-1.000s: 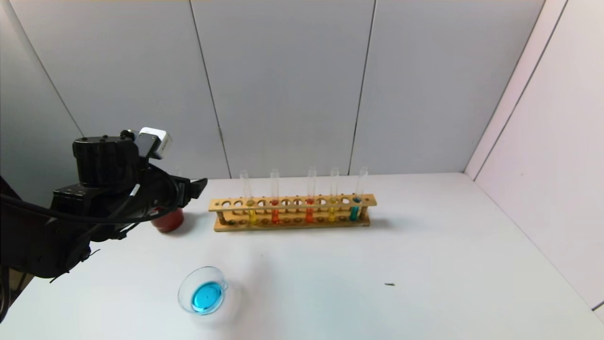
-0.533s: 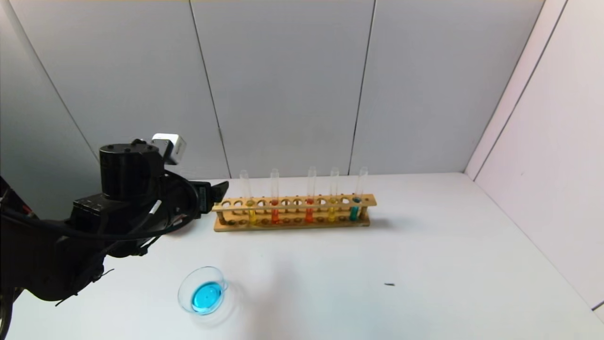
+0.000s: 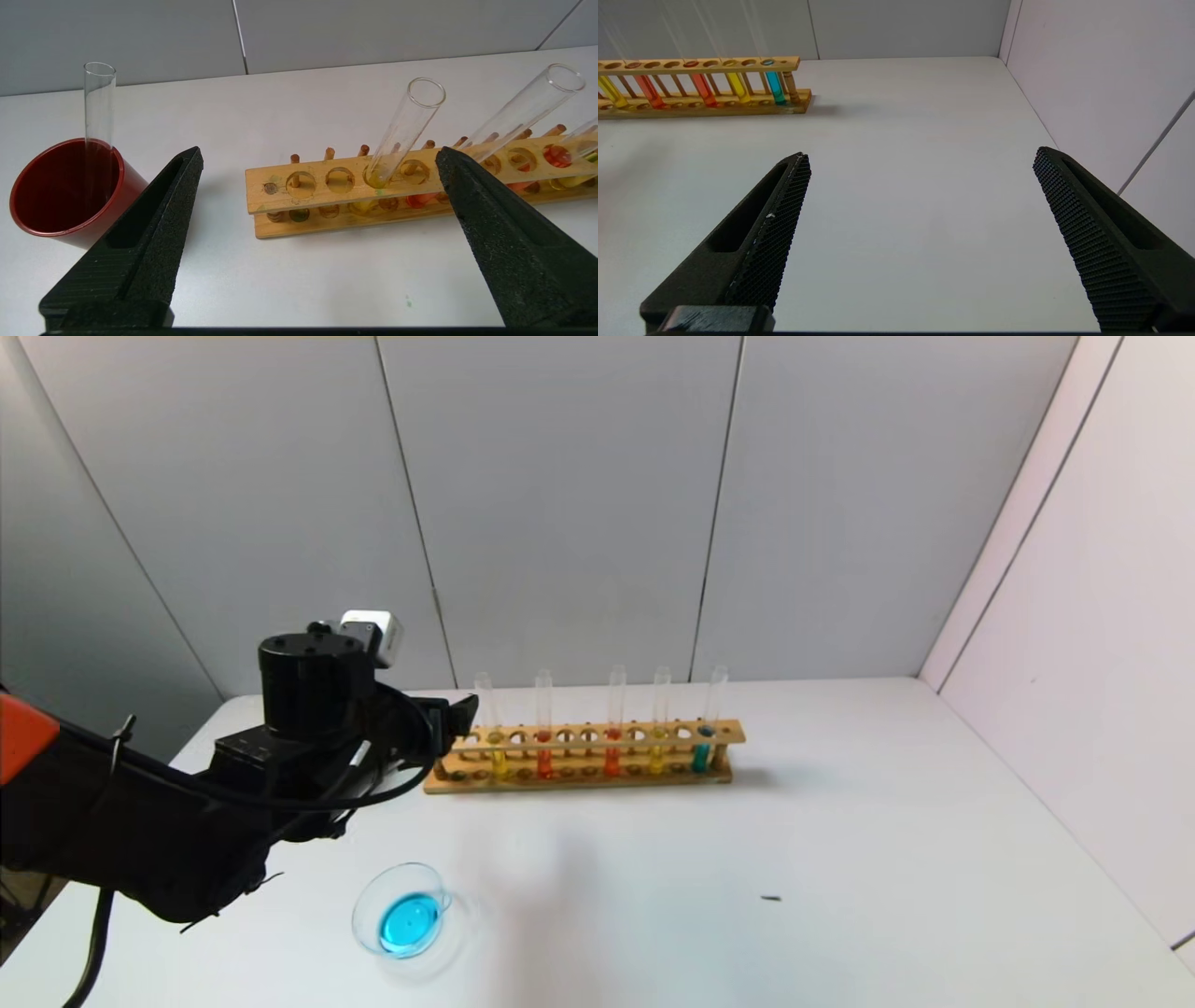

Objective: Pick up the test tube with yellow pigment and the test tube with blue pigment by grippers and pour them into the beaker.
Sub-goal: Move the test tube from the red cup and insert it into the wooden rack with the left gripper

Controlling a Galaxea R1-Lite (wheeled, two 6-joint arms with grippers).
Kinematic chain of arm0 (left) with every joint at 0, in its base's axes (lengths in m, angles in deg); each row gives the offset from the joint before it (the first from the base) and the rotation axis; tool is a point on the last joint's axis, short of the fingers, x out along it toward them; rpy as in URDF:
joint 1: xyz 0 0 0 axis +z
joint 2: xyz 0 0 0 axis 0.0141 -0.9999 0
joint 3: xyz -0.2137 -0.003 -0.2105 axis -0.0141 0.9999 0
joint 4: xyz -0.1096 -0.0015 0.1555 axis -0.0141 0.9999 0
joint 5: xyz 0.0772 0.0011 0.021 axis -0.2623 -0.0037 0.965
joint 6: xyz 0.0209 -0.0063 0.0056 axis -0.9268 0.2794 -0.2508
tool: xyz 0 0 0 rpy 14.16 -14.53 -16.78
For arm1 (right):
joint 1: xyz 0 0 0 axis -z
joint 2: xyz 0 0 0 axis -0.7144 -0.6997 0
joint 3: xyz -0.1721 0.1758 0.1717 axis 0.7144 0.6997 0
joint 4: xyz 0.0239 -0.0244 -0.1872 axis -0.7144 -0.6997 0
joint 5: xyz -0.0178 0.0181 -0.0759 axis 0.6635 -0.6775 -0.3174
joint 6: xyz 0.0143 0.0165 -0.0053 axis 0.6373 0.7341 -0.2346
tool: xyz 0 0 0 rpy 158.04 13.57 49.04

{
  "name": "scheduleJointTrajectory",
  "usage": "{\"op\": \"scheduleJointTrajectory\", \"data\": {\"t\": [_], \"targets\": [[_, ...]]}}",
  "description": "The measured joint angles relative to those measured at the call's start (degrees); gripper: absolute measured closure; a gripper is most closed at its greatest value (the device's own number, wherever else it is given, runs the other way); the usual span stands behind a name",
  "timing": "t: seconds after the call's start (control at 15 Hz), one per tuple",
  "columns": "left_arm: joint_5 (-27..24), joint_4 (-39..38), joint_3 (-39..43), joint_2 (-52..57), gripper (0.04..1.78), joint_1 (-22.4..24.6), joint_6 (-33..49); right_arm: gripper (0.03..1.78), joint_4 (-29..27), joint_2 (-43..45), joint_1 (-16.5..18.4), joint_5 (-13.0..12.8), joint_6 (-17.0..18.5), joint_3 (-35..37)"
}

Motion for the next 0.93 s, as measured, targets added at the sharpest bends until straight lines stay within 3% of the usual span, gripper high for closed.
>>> {"op": "scheduleJointTrajectory", "data": {"t": [0.47,0.93], "targets": [[3.2,-0.3,-5.4,-6.3,0.07,-4.6,0.7,0.07,0.0,0.0,0.0,0.0,0.0,0.0],[4.6,0.0,-11.0,-11.4,0.07,-4.9,0.8,0.07,0.0,0.0,0.0,0.0,0.0,0.0]]}}
